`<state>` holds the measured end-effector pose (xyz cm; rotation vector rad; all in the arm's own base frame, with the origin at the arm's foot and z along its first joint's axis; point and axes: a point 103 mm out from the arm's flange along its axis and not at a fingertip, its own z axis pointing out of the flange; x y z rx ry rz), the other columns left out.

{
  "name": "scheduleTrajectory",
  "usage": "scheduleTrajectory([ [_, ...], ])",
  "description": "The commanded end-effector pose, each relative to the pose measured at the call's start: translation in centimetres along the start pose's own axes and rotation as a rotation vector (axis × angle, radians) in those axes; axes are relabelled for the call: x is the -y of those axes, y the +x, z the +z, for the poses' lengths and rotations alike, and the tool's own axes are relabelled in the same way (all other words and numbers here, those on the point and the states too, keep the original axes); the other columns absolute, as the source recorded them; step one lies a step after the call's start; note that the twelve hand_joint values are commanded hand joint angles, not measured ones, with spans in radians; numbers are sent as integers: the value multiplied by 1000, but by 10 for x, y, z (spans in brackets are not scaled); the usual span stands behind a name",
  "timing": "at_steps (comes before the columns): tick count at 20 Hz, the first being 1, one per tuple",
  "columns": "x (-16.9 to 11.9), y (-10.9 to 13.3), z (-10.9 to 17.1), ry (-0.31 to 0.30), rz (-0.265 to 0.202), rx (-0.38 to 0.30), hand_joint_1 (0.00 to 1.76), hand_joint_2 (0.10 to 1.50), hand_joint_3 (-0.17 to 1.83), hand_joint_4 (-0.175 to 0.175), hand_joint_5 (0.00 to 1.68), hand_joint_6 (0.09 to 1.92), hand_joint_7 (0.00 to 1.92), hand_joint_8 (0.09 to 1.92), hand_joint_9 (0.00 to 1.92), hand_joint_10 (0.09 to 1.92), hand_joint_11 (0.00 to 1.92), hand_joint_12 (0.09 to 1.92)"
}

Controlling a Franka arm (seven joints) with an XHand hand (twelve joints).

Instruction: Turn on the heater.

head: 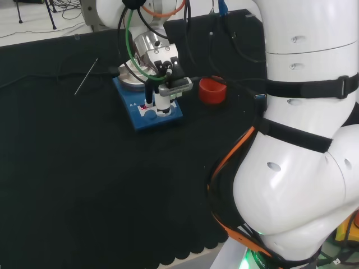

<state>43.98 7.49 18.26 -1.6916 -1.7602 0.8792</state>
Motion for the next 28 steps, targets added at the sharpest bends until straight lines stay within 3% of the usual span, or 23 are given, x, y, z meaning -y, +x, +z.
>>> scheduleTrajectory([
  [1,-3,2,2,2,-6,2,1493,573,1256,-29,320,87,1761,1692,1841,1704,1834,1758],
  [28,-22,5,13,33,-13,9,1497,561,1282,-27,331,87,1766,1693,1844,1705,1834,1757],
])
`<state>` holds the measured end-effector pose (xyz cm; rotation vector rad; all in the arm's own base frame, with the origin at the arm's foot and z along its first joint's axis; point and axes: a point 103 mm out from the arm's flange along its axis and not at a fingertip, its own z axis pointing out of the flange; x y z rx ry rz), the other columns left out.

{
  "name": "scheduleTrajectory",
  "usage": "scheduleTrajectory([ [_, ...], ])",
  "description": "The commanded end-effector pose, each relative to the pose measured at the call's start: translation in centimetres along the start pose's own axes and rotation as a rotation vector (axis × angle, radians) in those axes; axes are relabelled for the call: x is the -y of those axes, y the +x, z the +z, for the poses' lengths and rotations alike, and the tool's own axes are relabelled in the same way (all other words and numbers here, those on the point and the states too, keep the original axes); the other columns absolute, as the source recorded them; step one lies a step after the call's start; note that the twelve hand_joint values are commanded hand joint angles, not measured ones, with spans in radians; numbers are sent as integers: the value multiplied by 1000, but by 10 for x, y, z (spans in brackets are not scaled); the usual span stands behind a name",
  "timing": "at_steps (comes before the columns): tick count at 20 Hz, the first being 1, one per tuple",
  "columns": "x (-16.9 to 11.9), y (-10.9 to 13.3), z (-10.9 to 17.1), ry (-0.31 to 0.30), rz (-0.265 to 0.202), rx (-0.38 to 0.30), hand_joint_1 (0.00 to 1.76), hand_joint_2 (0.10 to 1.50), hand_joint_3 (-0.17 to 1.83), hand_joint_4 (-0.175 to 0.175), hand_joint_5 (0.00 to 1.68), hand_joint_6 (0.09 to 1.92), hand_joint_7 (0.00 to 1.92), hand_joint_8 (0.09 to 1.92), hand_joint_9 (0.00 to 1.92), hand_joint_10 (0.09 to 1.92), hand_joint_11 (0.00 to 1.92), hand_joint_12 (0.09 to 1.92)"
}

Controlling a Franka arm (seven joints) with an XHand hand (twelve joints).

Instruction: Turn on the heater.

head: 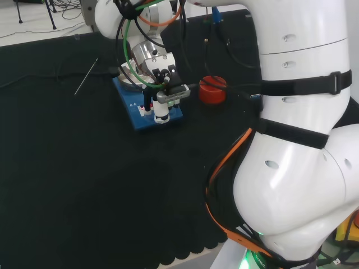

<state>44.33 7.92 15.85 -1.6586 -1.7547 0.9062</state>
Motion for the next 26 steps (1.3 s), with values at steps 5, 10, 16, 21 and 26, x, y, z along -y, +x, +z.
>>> scheduleTrajectory([
  [5,-4,-3,0,6,-4,-6,1498,559,1286,-28,337,87,1766,1694,1845,1706,1834,1757],
  [10,-8,-6,2,8,3,-4,1498,558,1290,-28,341,87,1767,1695,1845,1707,1834,1757],
  [16,-8,-7,2,8,0,-9,1499,556,1295,-28,344,87,1768,1695,1846,1707,1834,1757],
  [21,-7,-9,1,10,-6,-17,1499,555,1298,-27,345,87,1768,1696,1847,1707,1834,1758],
  [26,3,-11,-9,-3,-22,-27,1499,554,1301,-27,348,87,1769,1696,1847,1707,1834,1758],
])
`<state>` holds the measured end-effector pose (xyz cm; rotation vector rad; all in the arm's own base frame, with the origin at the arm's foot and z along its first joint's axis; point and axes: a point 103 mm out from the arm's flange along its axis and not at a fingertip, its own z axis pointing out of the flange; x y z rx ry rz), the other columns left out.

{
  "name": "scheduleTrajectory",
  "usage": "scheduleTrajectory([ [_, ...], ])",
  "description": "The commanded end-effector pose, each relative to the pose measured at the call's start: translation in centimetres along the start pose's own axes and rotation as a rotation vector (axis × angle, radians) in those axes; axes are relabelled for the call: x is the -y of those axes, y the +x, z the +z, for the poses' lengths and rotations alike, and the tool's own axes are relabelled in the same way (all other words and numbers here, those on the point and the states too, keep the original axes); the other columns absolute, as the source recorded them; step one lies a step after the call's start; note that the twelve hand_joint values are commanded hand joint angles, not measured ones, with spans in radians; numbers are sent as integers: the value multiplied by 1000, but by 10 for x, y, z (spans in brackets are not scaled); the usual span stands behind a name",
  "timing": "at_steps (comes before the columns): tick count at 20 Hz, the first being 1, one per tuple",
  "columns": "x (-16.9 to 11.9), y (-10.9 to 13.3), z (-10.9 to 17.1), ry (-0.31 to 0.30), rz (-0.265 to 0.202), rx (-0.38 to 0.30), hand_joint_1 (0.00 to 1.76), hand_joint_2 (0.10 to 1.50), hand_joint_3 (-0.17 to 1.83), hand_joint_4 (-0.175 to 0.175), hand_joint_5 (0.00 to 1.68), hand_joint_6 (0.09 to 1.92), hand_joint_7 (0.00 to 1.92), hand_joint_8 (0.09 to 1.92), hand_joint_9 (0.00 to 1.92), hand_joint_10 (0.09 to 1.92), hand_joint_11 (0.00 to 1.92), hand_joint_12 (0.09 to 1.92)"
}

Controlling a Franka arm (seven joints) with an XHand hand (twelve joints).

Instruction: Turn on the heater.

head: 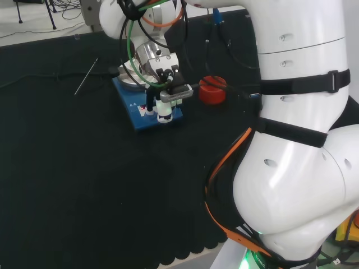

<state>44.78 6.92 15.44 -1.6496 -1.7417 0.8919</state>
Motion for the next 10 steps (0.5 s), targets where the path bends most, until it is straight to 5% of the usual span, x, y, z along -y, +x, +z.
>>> scheduleTrajectory([
  [1,12,-1,-12,-15,-19,-13,1499,554,1302,-27,349,87,1769,1696,1847,1707,1835,1758],
  [10,23,-6,-24,-40,-19,-32,1498,551,1307,-27,359,87,1769,1697,1846,1706,1834,1758],
])
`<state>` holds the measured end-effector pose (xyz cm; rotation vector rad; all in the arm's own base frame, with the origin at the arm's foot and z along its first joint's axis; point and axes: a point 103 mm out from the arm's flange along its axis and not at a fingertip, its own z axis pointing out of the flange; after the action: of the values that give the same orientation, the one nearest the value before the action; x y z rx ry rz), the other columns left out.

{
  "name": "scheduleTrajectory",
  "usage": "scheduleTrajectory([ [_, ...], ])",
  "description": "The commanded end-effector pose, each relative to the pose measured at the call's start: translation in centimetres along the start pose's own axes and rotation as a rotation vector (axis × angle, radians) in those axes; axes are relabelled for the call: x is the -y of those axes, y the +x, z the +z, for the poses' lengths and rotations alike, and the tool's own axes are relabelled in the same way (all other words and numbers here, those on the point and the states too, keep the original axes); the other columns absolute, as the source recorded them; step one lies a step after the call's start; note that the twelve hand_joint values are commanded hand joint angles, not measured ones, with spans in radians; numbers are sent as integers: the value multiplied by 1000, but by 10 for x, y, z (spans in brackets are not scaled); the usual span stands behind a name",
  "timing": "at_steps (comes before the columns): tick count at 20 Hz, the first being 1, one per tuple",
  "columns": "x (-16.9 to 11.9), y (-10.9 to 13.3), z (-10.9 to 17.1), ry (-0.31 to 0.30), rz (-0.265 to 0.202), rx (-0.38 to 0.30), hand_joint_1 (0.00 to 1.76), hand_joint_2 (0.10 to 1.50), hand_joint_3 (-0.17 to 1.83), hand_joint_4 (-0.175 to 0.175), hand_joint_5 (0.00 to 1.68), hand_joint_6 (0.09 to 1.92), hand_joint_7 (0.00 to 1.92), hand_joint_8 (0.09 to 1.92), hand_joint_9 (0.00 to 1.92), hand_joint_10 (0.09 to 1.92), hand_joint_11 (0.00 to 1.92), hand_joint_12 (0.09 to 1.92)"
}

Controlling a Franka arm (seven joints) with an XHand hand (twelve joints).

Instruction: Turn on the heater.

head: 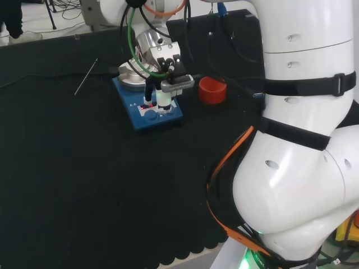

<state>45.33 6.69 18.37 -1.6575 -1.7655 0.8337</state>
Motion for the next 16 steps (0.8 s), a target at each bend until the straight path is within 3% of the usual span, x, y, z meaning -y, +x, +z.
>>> scheduleTrajectory([
  [1,3,-2,-2,-6,0,-11,1498,551,1307,-27,360,87,1769,1697,1846,1706,1834,1758],
  [16,4,-3,-3,-15,1,-15,1499,547,1314,-27,365,87,1769,1697,1846,1704,1833,1759],
])
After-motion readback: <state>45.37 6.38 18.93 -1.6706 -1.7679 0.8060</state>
